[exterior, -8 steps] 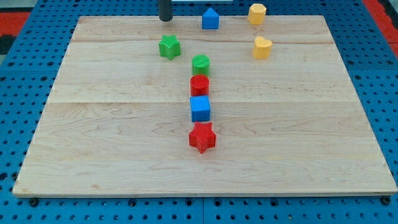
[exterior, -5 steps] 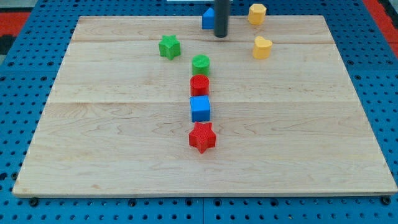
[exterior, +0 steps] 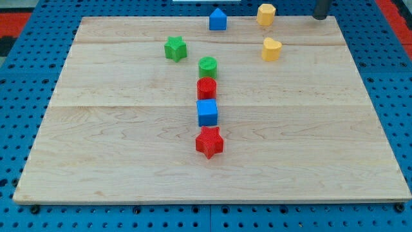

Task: Point your arm to the blue triangle

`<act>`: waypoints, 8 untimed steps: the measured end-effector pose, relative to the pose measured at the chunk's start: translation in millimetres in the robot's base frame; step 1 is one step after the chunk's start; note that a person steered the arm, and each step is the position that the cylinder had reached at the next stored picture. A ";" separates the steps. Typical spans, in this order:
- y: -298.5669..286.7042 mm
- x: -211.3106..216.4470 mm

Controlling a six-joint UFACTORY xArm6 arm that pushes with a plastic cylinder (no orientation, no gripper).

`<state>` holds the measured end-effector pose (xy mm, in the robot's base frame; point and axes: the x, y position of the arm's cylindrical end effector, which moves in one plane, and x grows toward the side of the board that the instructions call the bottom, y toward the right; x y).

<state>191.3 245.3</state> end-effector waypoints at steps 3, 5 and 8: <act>-322.4 64.2; -404.1 83.1; -344.1 0.5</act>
